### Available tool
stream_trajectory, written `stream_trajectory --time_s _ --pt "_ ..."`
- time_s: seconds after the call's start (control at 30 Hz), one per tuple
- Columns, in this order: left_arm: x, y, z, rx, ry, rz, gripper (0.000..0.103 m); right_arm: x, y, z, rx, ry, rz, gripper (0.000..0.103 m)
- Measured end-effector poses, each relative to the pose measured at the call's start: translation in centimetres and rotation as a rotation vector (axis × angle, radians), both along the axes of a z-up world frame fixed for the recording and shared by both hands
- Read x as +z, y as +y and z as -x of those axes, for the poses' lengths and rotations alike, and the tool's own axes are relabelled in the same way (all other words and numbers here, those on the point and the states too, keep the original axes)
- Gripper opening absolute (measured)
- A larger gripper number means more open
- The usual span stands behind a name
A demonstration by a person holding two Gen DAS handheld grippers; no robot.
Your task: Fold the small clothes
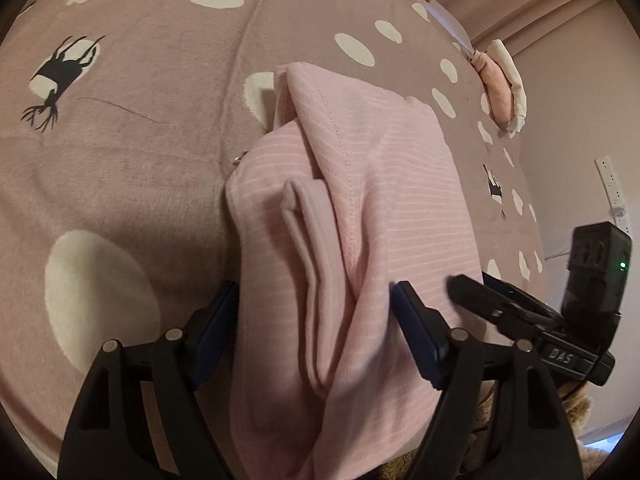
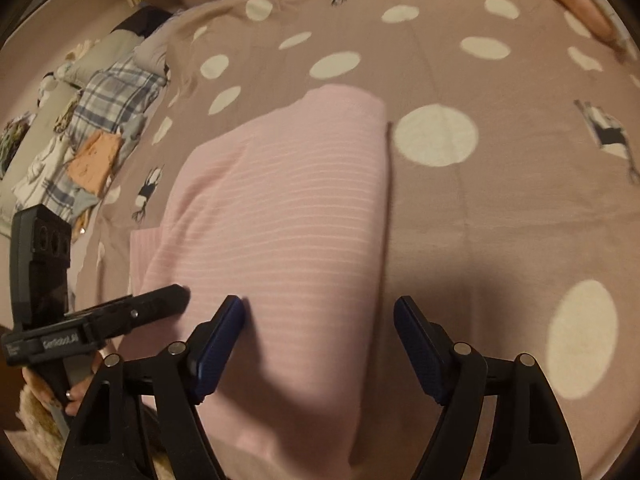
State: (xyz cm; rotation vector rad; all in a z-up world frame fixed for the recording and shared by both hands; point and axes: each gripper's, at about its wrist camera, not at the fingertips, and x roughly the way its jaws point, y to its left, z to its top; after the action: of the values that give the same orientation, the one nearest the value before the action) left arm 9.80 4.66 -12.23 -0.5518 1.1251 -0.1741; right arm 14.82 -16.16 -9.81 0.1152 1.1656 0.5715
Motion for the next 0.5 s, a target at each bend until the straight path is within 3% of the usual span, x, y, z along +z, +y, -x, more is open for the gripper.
stream_trajectory --time_s 0.03,0.1,0.13,0.17,0.23,0.27,0.33,0.5 --pt "-0.1 0.0 -0.1 0.003 0.001 0.004 0.075 -0.2 0.3 -0.2 0.003 0.008 -0.007 0.079" --pt "-0.2 -0.3 -0.4 -0.01 0.002 0.02 0.058 -0.6 0.6 -0.6 0.002 0.02 -0.025 0.073" --pt "-0.3 -0.5 -0.5 -0.019 0.002 0.038 0.045 -1.0 0.8 -0.8 -0.001 0.026 -0.022 0.07" --pt "-0.4 -0.7 -0.6 -0.025 0.004 0.06 0.039 -0.9 0.6 -0.8 -0.005 0.025 -0.021 0.065" --pt "-0.1 -1.2 -0.6 -0.02 0.004 0.033 0.035 -0.8 0.5 -0.8 -0.009 0.021 -0.023 0.055" --pt "0.2 -1.5 -0.6 -0.025 -0.006 0.021 0.032 -0.7 0.4 -0.8 -0.007 0.019 -0.034 0.044" --pt "0.9 -2.1 -0.4 -0.02 -0.024 0.0 0.031 0.1 0.2 -0.4 0.008 -0.011 -0.036 0.032" --pt "3.4 -4.1 0.2 -0.027 -0.09 -0.098 0.029 2.0 -0.3 0.0 0.008 -0.068 -0.039 0.029"
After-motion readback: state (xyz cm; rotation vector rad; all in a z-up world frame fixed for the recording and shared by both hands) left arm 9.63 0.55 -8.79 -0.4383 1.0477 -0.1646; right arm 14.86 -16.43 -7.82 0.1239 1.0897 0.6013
